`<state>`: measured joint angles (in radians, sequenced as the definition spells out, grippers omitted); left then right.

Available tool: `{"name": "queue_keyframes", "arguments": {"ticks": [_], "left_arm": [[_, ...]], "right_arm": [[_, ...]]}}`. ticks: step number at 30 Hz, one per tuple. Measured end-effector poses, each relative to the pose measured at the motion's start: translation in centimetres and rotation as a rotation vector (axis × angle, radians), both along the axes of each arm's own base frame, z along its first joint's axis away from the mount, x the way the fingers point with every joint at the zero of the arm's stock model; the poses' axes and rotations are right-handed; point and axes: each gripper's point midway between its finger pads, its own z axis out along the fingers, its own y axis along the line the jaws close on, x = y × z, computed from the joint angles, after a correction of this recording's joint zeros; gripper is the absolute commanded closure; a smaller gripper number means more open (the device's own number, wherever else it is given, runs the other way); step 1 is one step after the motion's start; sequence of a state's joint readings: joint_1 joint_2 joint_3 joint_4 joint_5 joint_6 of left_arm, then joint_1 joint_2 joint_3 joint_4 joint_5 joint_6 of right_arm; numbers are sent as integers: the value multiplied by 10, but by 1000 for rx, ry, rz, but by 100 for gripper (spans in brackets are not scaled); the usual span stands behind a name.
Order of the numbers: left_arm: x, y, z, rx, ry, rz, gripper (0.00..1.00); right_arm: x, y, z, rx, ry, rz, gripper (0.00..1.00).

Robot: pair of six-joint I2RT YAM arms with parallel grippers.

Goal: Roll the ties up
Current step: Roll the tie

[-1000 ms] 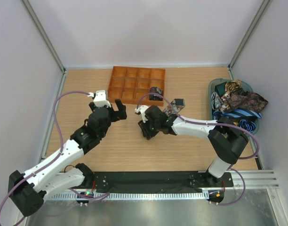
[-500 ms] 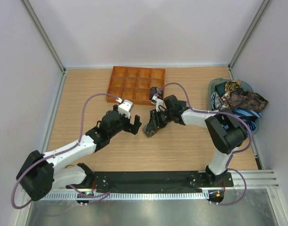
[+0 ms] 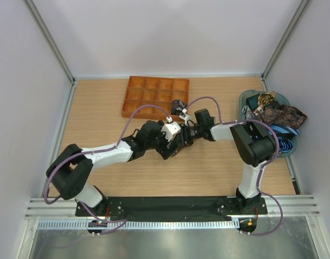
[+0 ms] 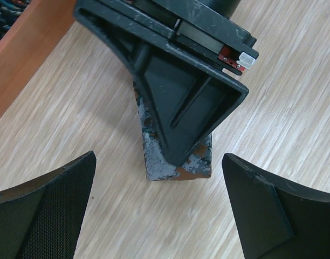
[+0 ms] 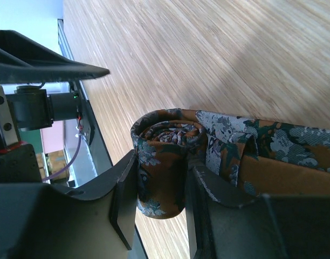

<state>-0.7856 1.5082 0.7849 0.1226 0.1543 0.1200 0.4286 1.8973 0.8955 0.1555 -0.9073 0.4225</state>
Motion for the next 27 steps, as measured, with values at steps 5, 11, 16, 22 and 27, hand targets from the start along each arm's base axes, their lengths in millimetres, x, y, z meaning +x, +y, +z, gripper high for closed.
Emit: {"name": "queue_keyframes", "arguments": {"ticks": [5, 11, 16, 22, 27], "left_arm": [[4, -8, -11, 50, -17, -62, 0], [6, -13, -35, 100, 9, -103, 0], [4, -15, -52, 126, 39, -126, 0], [6, -22, -63, 129, 68, -138, 15], [10, -28, -64, 128, 81, -141, 29]], "right_arm": [[1, 0, 0, -2, 11, -1, 84], [2, 0, -1, -7, 22, -2, 84], [2, -1, -2, -7, 23, -3, 84], [2, -1, -2, -7, 23, -3, 84], [2, -1, -2, -8, 23, -4, 84]]}}
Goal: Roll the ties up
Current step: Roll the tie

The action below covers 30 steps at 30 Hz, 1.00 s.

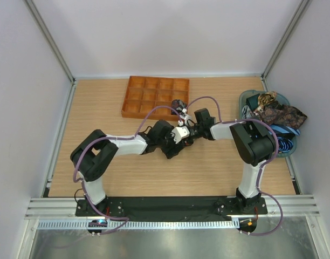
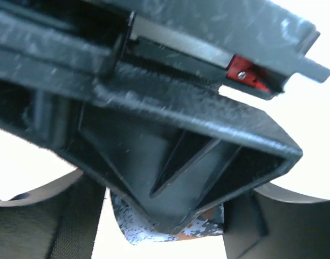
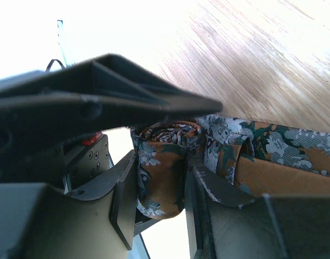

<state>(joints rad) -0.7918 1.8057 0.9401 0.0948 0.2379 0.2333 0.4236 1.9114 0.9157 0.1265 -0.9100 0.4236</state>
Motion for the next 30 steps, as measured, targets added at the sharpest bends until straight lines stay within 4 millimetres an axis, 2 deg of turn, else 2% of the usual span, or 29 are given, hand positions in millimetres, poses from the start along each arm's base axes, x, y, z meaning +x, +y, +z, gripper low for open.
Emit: {"name": "queue_keyframes", "arguments": {"ticks": [1, 4, 6, 12, 15, 16, 17, 24, 26, 28, 30], "left_arm": [[0, 0, 0, 2, 4, 1, 37], [-3, -3, -1, 3, 20, -3, 50], [-4, -3, -1, 7, 27, -2, 54], [-5, -2, -2, 10, 32, 0, 75], [-5, -2, -2, 14, 35, -1, 77], [-5, -2, -2, 15, 35, -2, 78], [-5, -2, -2, 16, 37, -3, 78], [-6, -2, -1, 38, 52, -12, 83], [-6, -3, -1, 43, 54, -20, 83], [-6, -3, -1, 48, 58, -28, 84], [-7, -4, 0, 48, 61, -35, 84]], "right_arm": [[0, 0, 0, 0, 0, 0, 84], [0, 0, 0, -1, -1, -2, 84], [1, 0, 0, -3, -1, -4, 81], [2, -1, -1, -12, -7, -15, 68], [3, -2, -1, -18, -8, -22, 55], [3, -3, -1, -22, -8, -25, 47], [4, -4, -2, -29, -9, -31, 45], [7, -10, -3, -66, -12, -65, 43], [8, -12, -2, -84, -15, -78, 41], [8, -15, -2, -98, -15, -89, 34], [9, -17, 0, -103, -15, -96, 34]]}}
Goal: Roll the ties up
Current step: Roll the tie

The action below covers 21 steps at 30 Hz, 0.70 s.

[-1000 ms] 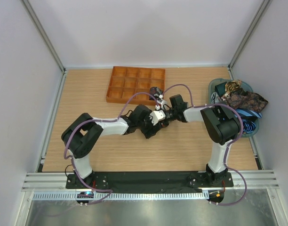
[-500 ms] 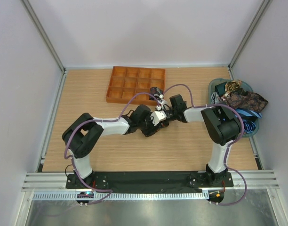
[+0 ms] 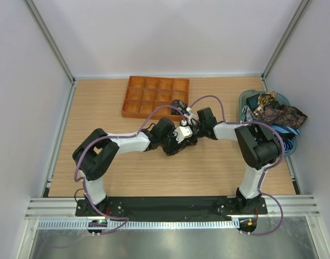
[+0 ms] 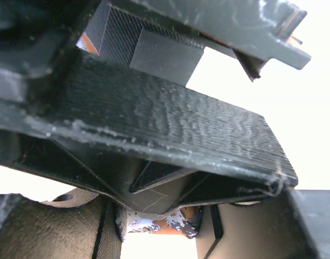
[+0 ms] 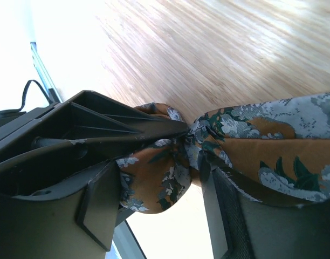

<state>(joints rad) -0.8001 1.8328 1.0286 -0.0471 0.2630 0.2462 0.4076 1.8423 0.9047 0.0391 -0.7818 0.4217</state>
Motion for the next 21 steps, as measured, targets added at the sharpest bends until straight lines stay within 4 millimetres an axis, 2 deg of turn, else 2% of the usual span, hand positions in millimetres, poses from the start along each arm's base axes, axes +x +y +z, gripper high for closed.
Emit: {"name": "queue_keyframes", "arguments": {"ticks": [5, 8, 10, 12, 14, 15, 21], "left_arm": [[1, -3, 1, 6, 10, -11, 85], [1, -3, 0, 16, 17, -15, 85], [1, -3, 0, 24, 22, -18, 82], [2, -3, -1, 31, 28, -7, 74], [2, -4, -2, 38, 38, 9, 60], [3, -3, -2, 42, 43, 22, 58], [5, 0, -2, 49, 49, 65, 37]], "right_arm": [[1, -4, 1, -13, -3, -16, 35], [1, -6, 0, -16, -4, -22, 44], [1, -6, 0, -17, -5, -23, 55], [1, -6, 0, -14, -5, -20, 67], [1, -2, 3, -6, -13, -10, 72], [1, -1, 4, -3, -15, -6, 74], [2, 2, 3, 9, -3, 10, 74]]}}
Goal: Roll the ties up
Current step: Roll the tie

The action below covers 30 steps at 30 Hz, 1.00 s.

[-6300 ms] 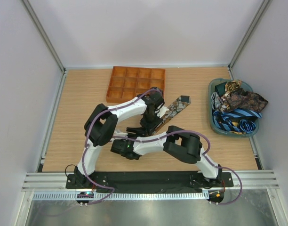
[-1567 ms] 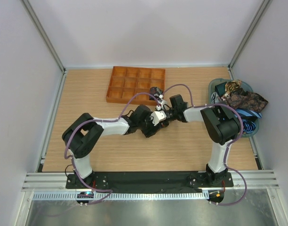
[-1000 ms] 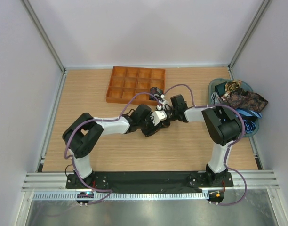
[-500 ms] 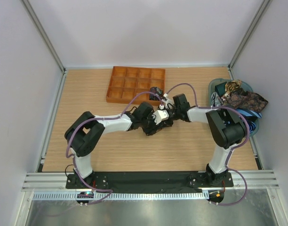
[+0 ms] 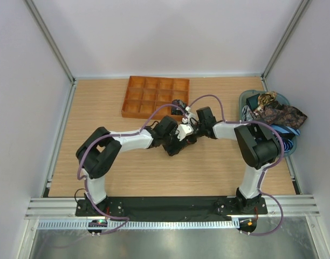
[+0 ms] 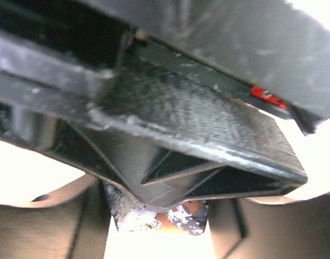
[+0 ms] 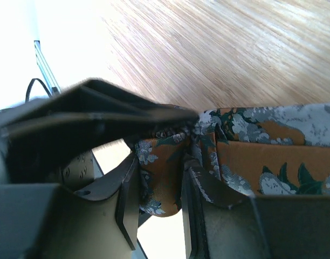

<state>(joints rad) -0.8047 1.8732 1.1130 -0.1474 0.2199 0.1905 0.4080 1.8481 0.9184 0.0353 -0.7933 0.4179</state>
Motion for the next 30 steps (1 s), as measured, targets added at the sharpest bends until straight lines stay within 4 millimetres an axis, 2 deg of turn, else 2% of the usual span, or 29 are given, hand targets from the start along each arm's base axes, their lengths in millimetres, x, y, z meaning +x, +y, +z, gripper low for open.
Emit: {"name": "queue_keyframes", "arguments": {"ticks": [2, 5, 11, 14, 19, 23, 30], "left_arm": [[1, 2, 0, 4, 0, 16, 27], [1, 8, 3, 19, 4, 48, 21], [2, 15, 18, 10, -13, 89, 20], [4, 15, 26, -2, -31, 93, 21], [5, 16, 26, -10, -20, 91, 27], [5, 18, 17, -3, 7, 88, 30], [2, 18, 2, 18, 34, 78, 36]], "right_arm": [[0, 1, 0, 0, 3, 2, 74], [1, 1, 0, 0, 5, 3, 74], [1, 2, -1, 7, 8, 12, 75], [1, 2, 0, 9, 2, 19, 75], [1, 4, -1, 18, -4, 38, 78], [1, 7, -1, 31, -8, 60, 82], [1, 15, -5, 83, 21, 120, 83]]}}
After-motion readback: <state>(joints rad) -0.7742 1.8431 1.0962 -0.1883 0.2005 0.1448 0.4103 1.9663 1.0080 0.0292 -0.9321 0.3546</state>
